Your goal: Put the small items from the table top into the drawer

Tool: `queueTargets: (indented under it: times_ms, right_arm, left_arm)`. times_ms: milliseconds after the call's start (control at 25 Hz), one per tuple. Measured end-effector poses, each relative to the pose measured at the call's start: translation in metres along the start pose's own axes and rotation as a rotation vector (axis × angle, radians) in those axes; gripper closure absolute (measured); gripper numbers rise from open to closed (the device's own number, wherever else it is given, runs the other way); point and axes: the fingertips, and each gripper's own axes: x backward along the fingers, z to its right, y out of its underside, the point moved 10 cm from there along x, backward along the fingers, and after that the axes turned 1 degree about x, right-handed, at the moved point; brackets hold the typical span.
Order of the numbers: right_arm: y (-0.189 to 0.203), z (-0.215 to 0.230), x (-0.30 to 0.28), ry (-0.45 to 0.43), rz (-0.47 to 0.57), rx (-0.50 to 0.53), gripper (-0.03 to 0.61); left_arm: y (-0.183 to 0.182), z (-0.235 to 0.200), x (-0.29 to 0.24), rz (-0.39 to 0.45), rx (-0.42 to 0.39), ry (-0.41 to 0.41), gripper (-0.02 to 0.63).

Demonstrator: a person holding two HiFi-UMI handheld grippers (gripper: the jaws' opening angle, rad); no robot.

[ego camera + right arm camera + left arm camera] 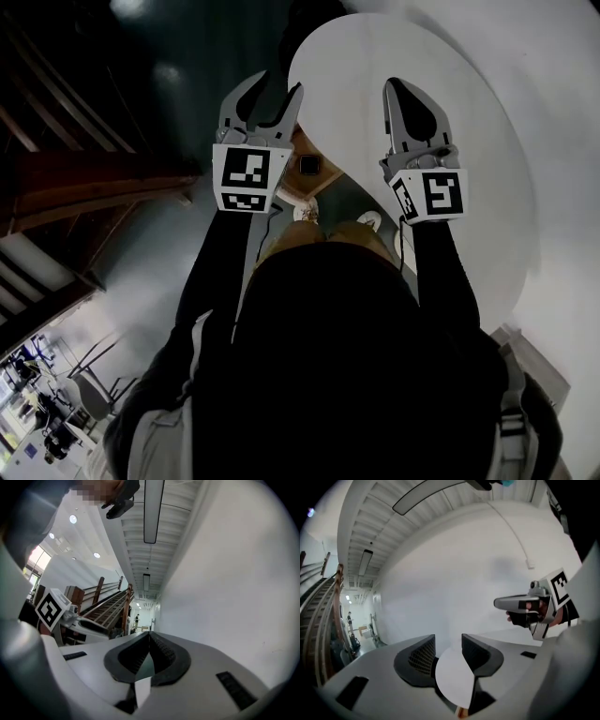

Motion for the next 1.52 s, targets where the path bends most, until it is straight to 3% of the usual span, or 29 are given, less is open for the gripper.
queueTargets:
  times_ms: [200,400,1520]
  right_arm:
    - [-0.006,0.004,0.005,0.026,0.01,0.014,0.552]
    - [-0.01,0.002,0.008,0.033,0.018,0.019,0.552]
    - [-0.018,-0.017,0.019,0.02,0.001,0.087,0.552]
  left_arm:
    - [-0.044,0.003,0.011,0.14,-0.061,0.008,0.502]
    - [-0.051,0.006,0.012,0.192,-0.05,0.035,0.598]
    - [-0.045,0.01,0.022,0.198,-0.034,0.059,0.598]
